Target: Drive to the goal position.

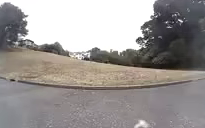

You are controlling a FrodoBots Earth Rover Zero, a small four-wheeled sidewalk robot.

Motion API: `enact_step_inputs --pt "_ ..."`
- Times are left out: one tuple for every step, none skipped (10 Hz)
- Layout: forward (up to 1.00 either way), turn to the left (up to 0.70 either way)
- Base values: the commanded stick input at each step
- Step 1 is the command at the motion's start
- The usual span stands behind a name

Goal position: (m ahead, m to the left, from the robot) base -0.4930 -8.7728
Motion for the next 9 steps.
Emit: enact_step_inputs --pt "0.14 0.55" --pt "0.14 0.57" --pt "0.14 0.58" --pt "0.45 0.27" --pt "0.45 0.27" --pt "0.45 0.27" --pt "0.45 0.27" --pt "0.45 0.27" --pt "0.45 0.27"
